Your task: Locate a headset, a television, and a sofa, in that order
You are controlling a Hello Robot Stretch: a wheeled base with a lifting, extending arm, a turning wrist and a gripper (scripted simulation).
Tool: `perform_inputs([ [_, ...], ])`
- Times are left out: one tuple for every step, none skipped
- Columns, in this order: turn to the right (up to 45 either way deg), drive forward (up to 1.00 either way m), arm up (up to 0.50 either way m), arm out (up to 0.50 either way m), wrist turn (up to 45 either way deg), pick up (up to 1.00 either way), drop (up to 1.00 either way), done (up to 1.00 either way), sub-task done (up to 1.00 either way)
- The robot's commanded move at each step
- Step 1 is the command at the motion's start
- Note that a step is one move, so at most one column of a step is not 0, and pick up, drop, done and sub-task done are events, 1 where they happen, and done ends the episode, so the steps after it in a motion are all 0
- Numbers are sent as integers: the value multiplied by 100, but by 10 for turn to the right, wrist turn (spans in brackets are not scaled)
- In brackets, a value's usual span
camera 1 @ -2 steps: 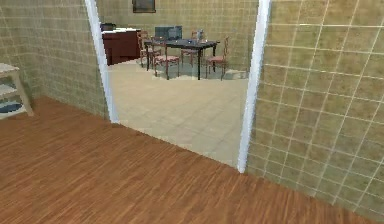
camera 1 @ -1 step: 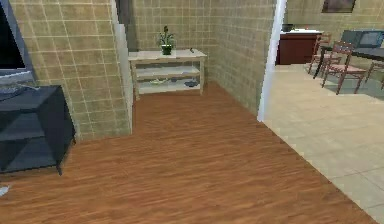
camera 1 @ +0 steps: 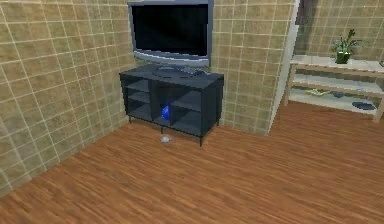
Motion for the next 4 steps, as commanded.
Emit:
perform_inputs([
  [0,15,0,0,0,0,0,0,0],
  [-450,0,0,0,0,0,0,0,0],
  [-150,0,0,0,0,0,0,0,0],
  [0,100,0,0,0,0,0,0,0],
])
